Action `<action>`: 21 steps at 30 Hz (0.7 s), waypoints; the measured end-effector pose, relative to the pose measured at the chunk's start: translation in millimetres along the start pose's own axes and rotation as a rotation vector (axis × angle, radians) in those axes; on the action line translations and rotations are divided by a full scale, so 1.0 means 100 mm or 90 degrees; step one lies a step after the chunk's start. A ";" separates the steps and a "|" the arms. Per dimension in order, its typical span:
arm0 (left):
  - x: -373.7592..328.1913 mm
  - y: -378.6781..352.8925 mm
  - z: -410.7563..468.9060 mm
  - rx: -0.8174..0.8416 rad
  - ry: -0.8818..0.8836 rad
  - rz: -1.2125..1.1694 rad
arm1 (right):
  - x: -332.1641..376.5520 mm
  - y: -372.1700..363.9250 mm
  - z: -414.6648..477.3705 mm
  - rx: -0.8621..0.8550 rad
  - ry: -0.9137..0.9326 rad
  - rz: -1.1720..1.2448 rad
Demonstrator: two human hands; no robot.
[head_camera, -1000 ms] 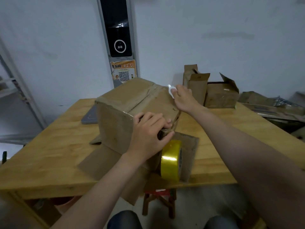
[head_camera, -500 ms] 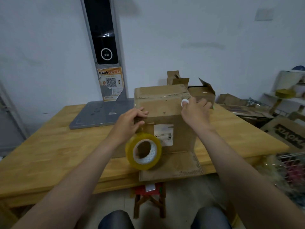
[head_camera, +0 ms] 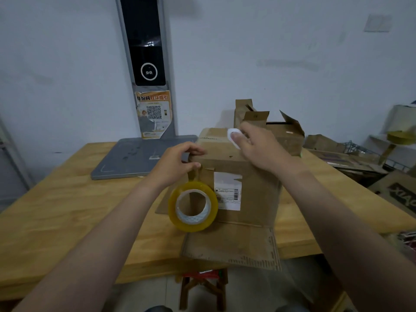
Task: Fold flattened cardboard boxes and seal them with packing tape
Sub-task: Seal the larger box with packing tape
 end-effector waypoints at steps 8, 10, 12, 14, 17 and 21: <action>0.18 0.01 0.09 -0.034 0.029 0.040 | 0.26 -0.49 0.14 0.198 0.189 0.189; 0.27 0.01 0.08 -0.038 0.082 0.042 | 0.21 -0.57 0.19 0.216 0.189 0.164; 0.34 -0.01 0.08 -0.033 0.120 0.032 | 0.15 -0.61 0.26 0.215 0.170 0.154; 0.37 -0.06 0.08 -0.023 0.138 0.024 | 0.12 -0.62 0.30 0.215 0.171 0.143; 0.41 -0.12 0.08 -0.006 0.162 0.031 | 0.11 -0.63 0.29 0.240 0.189 0.124; 0.37 -0.11 0.07 -0.002 0.211 0.073 | 0.11 -0.65 0.29 0.233 0.199 0.092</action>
Point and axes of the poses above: each hand's wrist, its own z-axis towards the middle knuckle, its own y-axis out of the back of the hand, x = y × z, the point moved 4 cm from there along z, towards the middle knuckle, and after that the axes turned 1 degree about -z, right-handed, at the moved point
